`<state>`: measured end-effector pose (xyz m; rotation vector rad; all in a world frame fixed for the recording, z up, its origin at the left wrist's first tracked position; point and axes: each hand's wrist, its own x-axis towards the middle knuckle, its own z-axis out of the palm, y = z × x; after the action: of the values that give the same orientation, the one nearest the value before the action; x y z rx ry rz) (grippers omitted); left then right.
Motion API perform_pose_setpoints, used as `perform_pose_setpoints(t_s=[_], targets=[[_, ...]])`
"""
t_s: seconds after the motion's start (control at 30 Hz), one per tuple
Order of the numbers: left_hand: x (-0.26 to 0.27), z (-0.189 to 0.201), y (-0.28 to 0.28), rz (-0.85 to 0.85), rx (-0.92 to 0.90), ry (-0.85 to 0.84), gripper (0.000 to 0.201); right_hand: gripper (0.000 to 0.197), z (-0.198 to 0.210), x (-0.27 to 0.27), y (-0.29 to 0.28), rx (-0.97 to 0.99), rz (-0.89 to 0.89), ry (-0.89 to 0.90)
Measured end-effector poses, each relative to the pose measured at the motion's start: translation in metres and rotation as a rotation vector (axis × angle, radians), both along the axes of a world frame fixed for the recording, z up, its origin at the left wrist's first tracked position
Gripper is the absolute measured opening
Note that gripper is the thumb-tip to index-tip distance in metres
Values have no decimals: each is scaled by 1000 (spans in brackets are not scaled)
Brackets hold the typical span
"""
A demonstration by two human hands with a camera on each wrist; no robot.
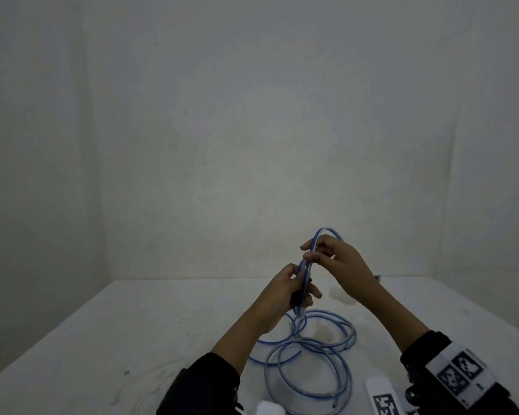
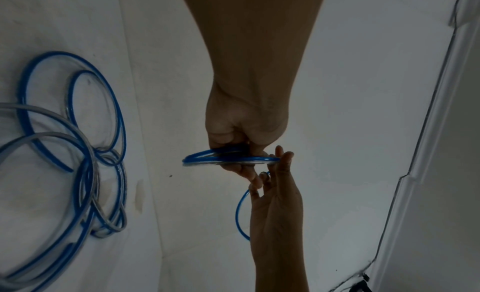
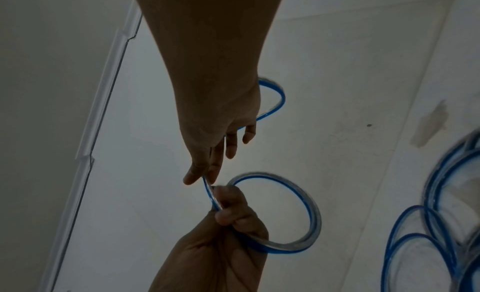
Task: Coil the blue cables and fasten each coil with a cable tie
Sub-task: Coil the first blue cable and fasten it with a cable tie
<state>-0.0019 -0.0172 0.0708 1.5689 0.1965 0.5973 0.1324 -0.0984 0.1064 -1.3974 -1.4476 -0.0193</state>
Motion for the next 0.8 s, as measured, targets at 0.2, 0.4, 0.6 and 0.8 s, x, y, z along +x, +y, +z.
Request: perform_pose_setpoints(t_s=[0.2,0.4,0.6,0.8], targets=[[1,-3,-3,73,83,31,39,18,-13,4,5,26,-62,109],[1,3,-1,78,164,91,33,34,-22,5,4,8,-76,292],[-2,9,12,103,146,162,36,23,-28,14,-5,44,-84,527],[-6,25,21,202,201,289,38,19,-29,15,-14,101,-152,384]])
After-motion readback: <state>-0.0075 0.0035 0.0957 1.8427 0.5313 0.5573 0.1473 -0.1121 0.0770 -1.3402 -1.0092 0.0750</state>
